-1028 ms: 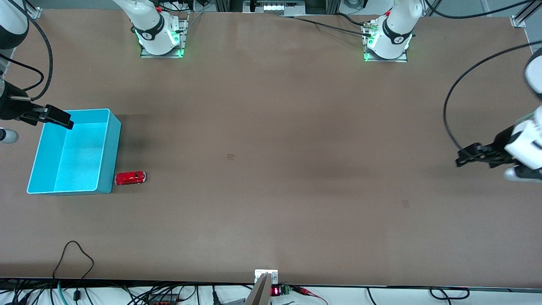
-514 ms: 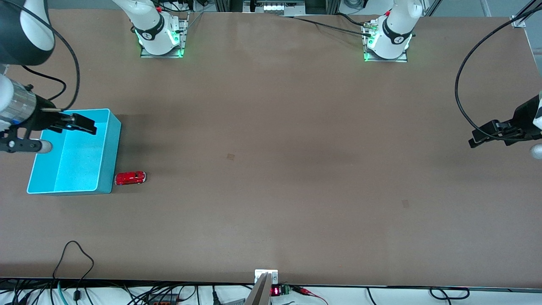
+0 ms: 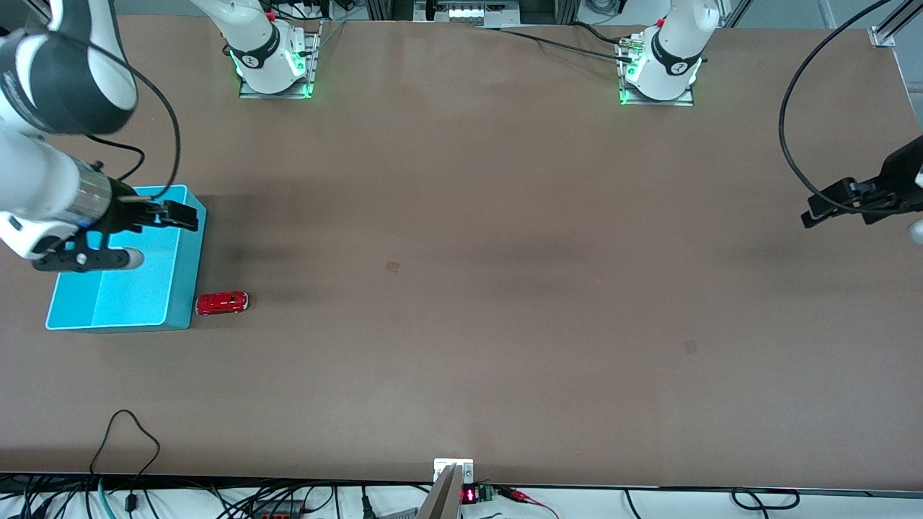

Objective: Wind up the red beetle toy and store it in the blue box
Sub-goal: 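Lower the right gripper and grasp the red car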

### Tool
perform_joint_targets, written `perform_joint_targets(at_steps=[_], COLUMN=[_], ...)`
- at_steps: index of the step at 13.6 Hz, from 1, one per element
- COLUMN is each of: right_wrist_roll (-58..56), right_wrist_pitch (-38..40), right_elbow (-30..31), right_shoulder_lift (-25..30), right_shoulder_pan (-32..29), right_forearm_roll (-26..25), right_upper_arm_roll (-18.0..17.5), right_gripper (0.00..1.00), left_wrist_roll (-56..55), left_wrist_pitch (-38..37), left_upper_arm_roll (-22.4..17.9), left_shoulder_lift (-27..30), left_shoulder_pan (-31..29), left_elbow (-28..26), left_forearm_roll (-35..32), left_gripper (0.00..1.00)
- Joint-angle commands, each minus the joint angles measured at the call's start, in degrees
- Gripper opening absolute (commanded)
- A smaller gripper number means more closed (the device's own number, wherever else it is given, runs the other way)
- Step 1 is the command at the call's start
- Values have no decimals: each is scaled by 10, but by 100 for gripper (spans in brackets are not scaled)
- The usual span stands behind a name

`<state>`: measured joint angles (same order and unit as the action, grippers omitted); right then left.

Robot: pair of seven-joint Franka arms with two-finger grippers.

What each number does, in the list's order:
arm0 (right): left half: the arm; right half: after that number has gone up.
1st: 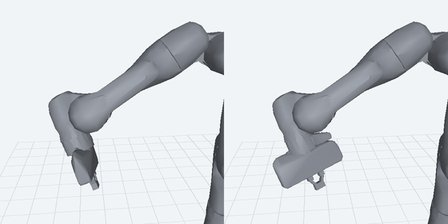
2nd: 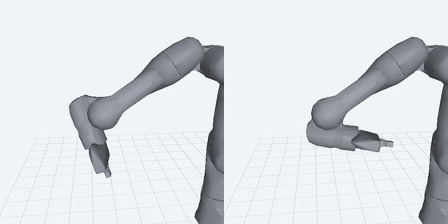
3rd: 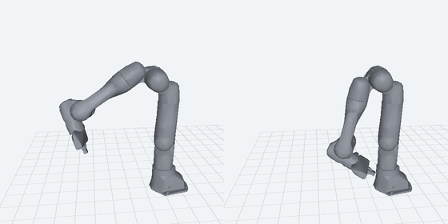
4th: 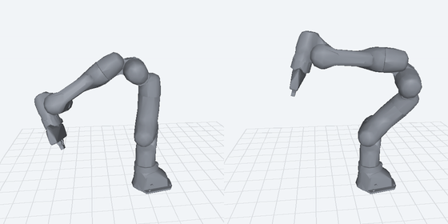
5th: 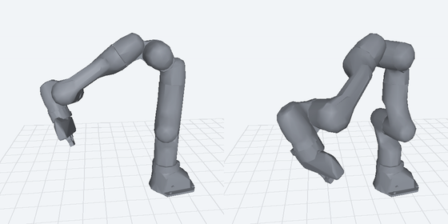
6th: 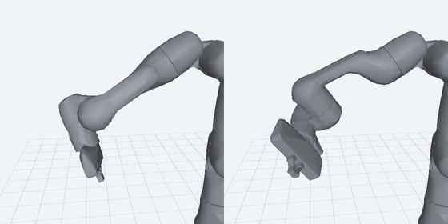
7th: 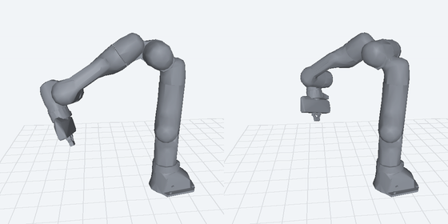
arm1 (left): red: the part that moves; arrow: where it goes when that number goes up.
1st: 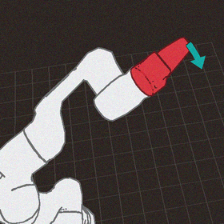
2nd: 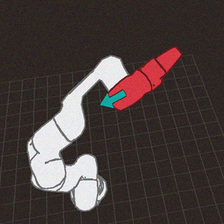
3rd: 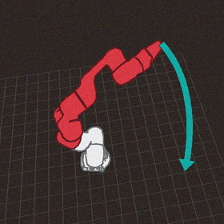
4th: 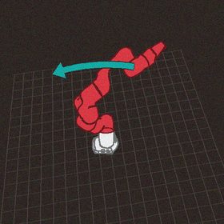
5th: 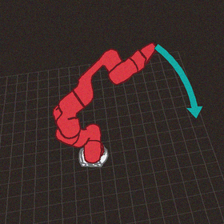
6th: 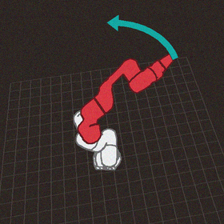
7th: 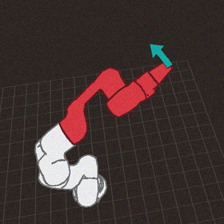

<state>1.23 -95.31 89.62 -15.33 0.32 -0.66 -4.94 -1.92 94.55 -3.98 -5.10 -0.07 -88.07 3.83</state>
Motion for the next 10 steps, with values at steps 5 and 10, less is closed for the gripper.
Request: perform_joint_targets(at_steps=[5,10], right_wrist_roll=[-233,-584], right_wrist_pitch=[-199,-313], right_elbow=[175,244], right_shoulder_lift=[11,-11], right_shoulder_pan=[-4,-29], right_forearm_roll=[-9,-19], right_upper_arm_roll=[2,2], right_gripper=[100,100], left_wrist_roll=[4,2], left_wrist_pitch=[35,31], left_upper_arm_roll=[2,1], left_shoulder_lift=[66,47], left_shoulder_pan=[3,9], left_elbow=[-98,-61], left_forearm_roll=[-7,-7], left_gripper=[100,100])
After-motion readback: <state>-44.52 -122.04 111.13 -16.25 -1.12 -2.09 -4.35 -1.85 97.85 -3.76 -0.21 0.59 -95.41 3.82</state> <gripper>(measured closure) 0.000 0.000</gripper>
